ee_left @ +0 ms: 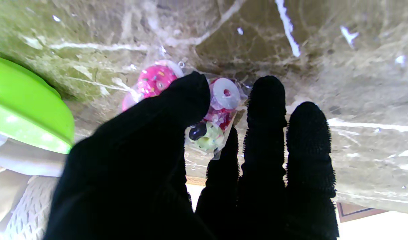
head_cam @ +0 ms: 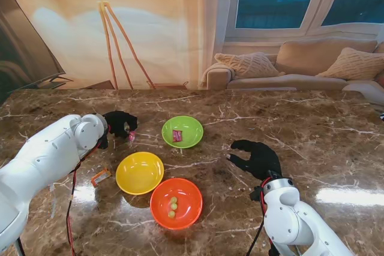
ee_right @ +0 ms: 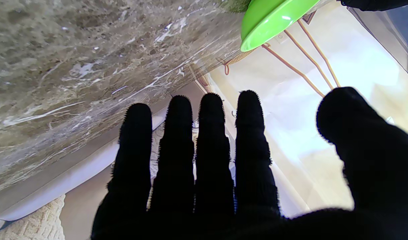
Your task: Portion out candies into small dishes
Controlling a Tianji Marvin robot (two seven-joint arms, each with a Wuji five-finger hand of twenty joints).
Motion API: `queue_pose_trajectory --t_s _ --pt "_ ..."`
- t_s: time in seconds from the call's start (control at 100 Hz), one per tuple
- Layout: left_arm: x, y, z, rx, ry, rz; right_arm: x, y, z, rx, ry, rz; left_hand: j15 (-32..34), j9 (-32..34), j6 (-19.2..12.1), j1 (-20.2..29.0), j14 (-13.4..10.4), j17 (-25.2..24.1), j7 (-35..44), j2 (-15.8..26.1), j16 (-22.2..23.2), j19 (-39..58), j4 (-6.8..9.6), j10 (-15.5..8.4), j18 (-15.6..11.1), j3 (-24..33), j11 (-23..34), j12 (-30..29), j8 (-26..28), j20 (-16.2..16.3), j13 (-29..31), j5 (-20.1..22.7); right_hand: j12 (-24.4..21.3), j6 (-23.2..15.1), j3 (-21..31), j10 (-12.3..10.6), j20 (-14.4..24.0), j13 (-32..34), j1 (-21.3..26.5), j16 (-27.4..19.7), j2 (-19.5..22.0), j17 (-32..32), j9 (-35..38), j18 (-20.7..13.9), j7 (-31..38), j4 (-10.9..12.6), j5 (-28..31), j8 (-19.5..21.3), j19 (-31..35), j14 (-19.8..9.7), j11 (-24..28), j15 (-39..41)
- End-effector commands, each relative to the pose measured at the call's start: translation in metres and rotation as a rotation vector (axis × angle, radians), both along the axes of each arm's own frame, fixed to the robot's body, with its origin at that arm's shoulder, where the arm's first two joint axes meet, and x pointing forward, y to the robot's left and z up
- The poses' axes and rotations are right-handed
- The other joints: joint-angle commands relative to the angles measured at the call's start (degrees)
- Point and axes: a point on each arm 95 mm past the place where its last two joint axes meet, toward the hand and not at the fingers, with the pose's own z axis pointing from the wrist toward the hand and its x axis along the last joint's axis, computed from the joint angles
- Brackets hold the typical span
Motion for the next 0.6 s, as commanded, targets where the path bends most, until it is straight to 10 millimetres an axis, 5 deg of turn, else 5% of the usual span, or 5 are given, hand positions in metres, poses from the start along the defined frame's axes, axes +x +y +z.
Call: queue_pose_trajectory --t_s 0.0,0.59 --pt "-0.031 0.009 -0.047 0.045 0.117 0.011 -0.003 0.000 -0.006 0.005 0.027 0.004 1.67 25.04 -1.47 0.64 0.37 0.37 2.80 -1.58 1.55 2.57 1.85 -5.96 1.42 2.96 15.95 11.72 1.64 -0.48 2.57 1.76 0.75 -1.59 1.23 0.12 1.18 1.36 -2.20 1.05 0.63 0.30 0.48 -0.86 0.71 0.55 0.89 0.80 1.42 0.50 0.43 0.41" --pt "-0.032 0.010 -0.020 -0.064 0.030 0.136 -0.004 0.000 -0.006 0.010 0.021 0.004 1.76 24.86 -1.28 1.93 1.48 -1.03 2.97 -0.03 3.01 1.65 1.21 -6.69 1.47 3.46 14.69 15.22 3.82 0.21 2.48 2.28 0.76 -1.64 1.13 0.14 0.84 1.30 -2.38 1.03 0.80 0.28 0.44 -1.03 0.50 0.57 0.53 0.70 1.51 0.54 0.38 0.41"
